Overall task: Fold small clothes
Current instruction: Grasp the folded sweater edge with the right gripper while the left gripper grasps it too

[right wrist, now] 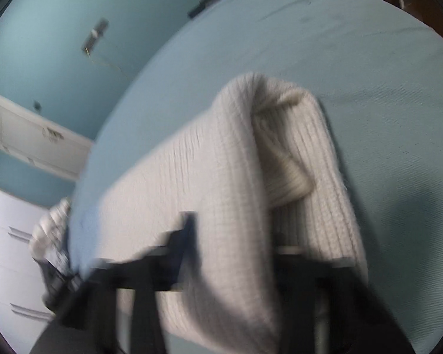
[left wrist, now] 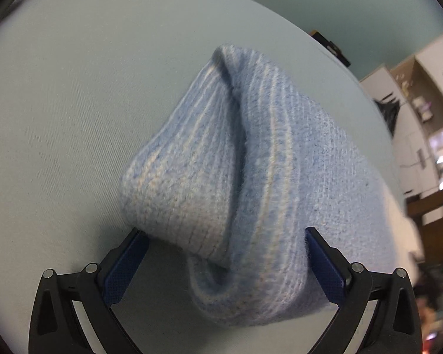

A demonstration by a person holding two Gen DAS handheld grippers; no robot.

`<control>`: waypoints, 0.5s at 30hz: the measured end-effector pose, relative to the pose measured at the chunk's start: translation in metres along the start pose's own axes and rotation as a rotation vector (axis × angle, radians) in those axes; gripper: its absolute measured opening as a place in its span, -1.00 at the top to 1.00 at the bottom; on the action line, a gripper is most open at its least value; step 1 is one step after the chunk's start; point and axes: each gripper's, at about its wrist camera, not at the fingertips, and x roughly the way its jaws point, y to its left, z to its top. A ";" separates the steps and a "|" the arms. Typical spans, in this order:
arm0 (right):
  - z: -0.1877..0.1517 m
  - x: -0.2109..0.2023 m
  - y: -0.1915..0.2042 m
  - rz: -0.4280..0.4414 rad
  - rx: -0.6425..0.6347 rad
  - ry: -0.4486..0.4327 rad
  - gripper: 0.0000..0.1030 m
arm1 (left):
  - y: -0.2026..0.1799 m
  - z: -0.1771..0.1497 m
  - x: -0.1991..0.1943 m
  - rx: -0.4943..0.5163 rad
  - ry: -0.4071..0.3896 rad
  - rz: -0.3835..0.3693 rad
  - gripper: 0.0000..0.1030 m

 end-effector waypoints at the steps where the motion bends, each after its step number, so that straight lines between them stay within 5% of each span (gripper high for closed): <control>1: -0.002 -0.005 0.003 0.007 0.028 -0.030 0.71 | -0.011 0.000 0.004 0.030 -0.012 0.031 -1.00; 6: -0.018 -0.029 0.048 -0.033 -0.022 -0.141 0.72 | -0.033 -0.003 0.000 0.149 -0.059 0.141 -1.00; 12: -0.021 0.030 0.004 -0.211 0.086 -0.030 0.73 | -0.043 -0.003 0.001 0.155 -0.059 0.144 -1.00; 15: -0.027 0.040 0.010 -0.237 0.104 -0.070 0.69 | -0.047 -0.002 0.003 0.148 -0.051 0.141 -1.00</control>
